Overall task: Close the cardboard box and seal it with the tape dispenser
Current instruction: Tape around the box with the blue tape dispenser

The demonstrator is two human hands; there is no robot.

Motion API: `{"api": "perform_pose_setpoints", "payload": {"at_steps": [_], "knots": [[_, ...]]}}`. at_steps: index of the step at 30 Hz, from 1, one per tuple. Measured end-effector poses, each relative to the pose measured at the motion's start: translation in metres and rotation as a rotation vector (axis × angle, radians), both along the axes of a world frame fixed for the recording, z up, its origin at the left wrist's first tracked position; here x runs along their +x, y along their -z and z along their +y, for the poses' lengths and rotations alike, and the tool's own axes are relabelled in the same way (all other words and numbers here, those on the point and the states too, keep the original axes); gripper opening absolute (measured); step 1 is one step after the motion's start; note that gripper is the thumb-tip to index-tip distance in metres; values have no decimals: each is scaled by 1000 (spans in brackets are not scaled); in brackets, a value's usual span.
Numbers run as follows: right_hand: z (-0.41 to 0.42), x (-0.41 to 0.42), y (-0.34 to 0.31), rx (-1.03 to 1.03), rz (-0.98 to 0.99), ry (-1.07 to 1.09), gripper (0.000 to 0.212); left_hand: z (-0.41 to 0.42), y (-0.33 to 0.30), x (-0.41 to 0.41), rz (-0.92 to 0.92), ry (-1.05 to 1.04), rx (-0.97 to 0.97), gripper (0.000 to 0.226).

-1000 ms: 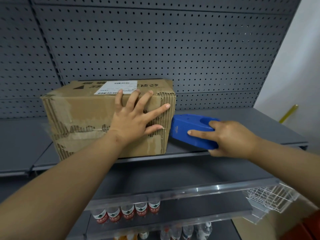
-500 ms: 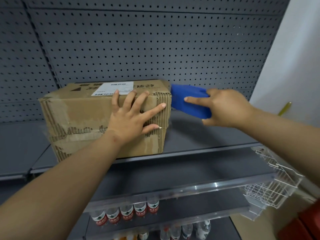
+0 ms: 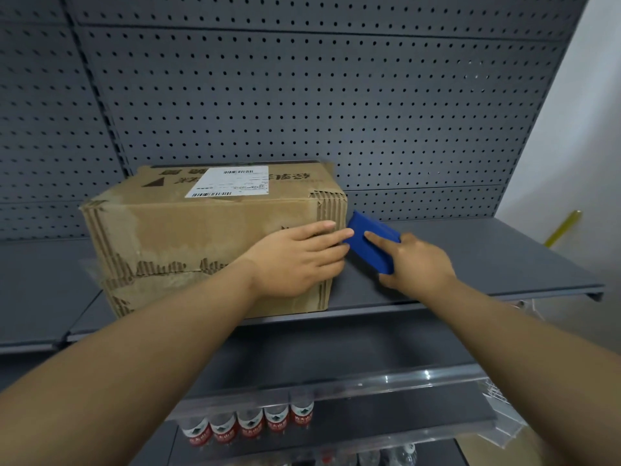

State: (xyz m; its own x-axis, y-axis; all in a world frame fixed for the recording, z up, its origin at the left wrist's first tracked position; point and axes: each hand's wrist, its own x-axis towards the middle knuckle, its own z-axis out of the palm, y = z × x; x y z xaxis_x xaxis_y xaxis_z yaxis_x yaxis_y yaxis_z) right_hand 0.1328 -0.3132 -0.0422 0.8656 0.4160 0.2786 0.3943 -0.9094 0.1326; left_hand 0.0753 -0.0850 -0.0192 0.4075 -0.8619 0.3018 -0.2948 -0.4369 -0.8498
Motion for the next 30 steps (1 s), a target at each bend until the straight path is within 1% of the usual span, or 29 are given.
{"api": "perform_pose_setpoints", "payload": {"at_steps": [2,5,10,11,13,14,15,18,19,25,27,30], "knots": [[3,5,4,38,16,19,76,-8,0,3,36,-8,46,50],[11,13,8,60,35,28,75,-12,2,7,41,33,40,31],[20,23,6,33,85,48,78,-16,8,9,35,54,55,21],[21,24,5,19,101,67,83,-16,9,10,40,51,60,23],[23,28,6,-29,109,119,96,-14,9,10,20,39,62,35],[24,29,9,-46,97,145,99,-13,9,10,6,28,65,38],[24,31,12,-54,80,164,96,-13,8,10,-4,23,69,37],[22,34,24,-91,35,180,72,-14,8,10,-13,33,67,25],[21,35,26,-105,24,188,67,-15,8,11,-18,42,65,24],[20,37,23,-212,19,295,63,-15,10,13,-29,84,55,24],[22,34,20,-174,17,287,60,-15,9,13,-40,72,68,25],[25,26,15,-61,-6,235,59,-15,10,13,-39,45,71,29]]}}
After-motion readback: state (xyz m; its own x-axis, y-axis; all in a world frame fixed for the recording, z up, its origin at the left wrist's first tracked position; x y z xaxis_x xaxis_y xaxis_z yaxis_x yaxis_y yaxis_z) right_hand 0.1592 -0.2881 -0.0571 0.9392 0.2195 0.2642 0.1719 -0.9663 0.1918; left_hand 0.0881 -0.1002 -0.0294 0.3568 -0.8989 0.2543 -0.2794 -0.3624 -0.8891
